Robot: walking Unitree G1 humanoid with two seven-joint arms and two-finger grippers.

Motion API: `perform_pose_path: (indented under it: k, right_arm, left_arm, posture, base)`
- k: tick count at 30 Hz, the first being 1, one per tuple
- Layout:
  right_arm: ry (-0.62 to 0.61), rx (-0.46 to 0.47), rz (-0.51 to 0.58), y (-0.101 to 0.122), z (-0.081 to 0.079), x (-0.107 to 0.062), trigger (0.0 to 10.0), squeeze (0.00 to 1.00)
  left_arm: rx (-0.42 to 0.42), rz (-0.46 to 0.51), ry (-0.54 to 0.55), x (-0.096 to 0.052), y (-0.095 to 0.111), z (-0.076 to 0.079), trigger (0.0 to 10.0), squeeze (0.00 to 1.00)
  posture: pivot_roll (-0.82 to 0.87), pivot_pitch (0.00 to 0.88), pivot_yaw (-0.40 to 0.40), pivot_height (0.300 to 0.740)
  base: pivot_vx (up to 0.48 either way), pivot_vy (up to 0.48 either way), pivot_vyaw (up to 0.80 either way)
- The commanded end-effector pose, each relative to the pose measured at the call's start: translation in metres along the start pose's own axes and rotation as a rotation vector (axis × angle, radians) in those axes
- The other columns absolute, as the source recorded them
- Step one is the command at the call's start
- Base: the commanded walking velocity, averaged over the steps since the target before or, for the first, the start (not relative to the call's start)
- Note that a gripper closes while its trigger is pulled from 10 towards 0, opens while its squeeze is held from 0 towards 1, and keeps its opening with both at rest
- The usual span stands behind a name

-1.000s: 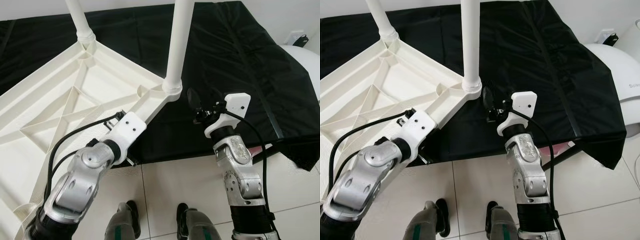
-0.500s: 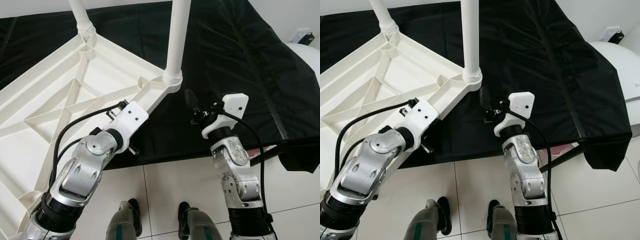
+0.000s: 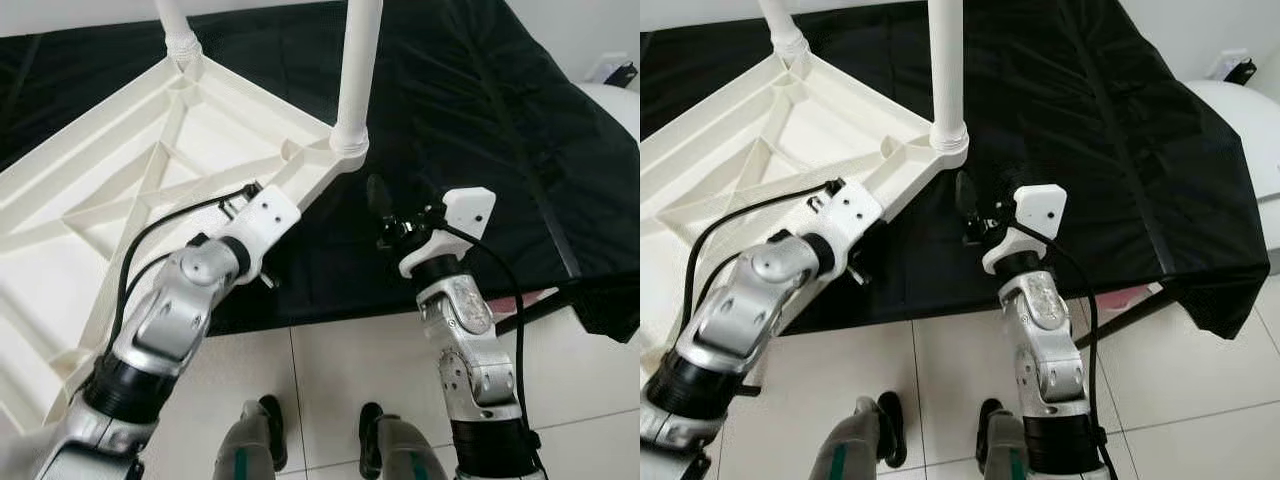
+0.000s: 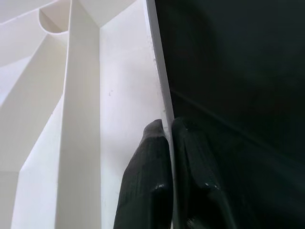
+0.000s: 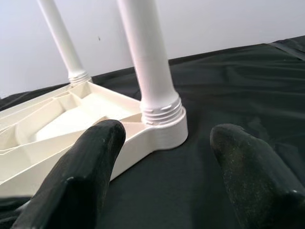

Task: Building children table

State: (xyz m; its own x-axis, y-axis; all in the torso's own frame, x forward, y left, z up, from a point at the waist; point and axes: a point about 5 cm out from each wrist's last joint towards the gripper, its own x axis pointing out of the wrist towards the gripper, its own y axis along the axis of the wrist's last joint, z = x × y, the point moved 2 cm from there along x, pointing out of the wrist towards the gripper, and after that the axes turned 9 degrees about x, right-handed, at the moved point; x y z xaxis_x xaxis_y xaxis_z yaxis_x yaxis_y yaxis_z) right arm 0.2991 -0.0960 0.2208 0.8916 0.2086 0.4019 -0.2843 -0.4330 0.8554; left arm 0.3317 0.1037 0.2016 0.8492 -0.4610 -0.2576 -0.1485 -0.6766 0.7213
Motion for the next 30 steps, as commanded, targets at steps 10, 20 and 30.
perform_pose_path:
  k: [10, 20, 30]
  right_arm:
    - [-0.007, 0.014, -0.004, 0.000, -0.004, -0.003, 10.0, 0.00]
    - [-0.010, 0.020, -0.002, 0.000, -0.005, -0.003, 10.0, 0.00]
    - [-0.015, 0.023, -0.002, 0.000, -0.006, -0.004, 10.0, 0.00]
  left_arm:
    - [0.051, 0.020, 0.089, 0.025, 0.009, -0.031, 10.0, 0.00]
    - [-0.038, -0.009, 0.211, 0.043, 0.011, -0.065, 10.0, 0.00]
    - [-0.126, -0.013, 0.309, 0.057, 0.020, -0.089, 10.0, 0.00]
  posture:
    - [-0.06, 0.265, 0.058, 0.740]
    - [-0.06, 0.267, 0.058, 0.740]
    - [-0.06, 0.268, 0.059, 0.740]
  base:
    - [0.000, 0.000, 0.00]
    - [0.000, 0.000, 0.00]
    - [0.000, 0.000, 0.00]
